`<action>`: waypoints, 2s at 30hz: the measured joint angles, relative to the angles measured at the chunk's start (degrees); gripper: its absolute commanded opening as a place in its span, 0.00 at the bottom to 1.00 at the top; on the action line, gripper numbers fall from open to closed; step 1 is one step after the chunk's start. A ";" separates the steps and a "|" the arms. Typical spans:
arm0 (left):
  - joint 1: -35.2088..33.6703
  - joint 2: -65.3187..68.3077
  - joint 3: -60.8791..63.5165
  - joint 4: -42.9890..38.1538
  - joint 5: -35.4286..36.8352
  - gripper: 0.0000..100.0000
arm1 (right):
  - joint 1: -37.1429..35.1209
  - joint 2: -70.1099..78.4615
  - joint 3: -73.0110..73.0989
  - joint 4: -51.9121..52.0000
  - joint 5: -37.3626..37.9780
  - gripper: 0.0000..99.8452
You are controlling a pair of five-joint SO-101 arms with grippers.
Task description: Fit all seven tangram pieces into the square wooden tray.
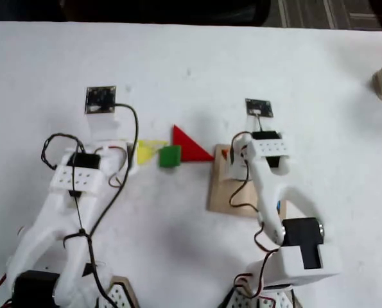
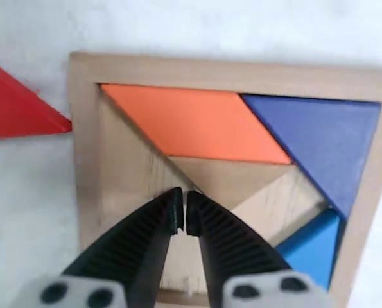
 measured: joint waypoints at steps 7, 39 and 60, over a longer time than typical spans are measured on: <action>0.00 0.00 0.00 0.00 0.00 0.32 | 0.70 -0.09 0.00 0.35 0.00 0.02; 0.09 0.00 8.26 -10.29 -2.73 0.32 | 14.42 -34.55 10.46 19.60 5.80 0.02; 0.09 -0.09 11.96 -15.65 -5.71 0.32 | 4.66 -34.55 30.68 -14.77 1.41 0.02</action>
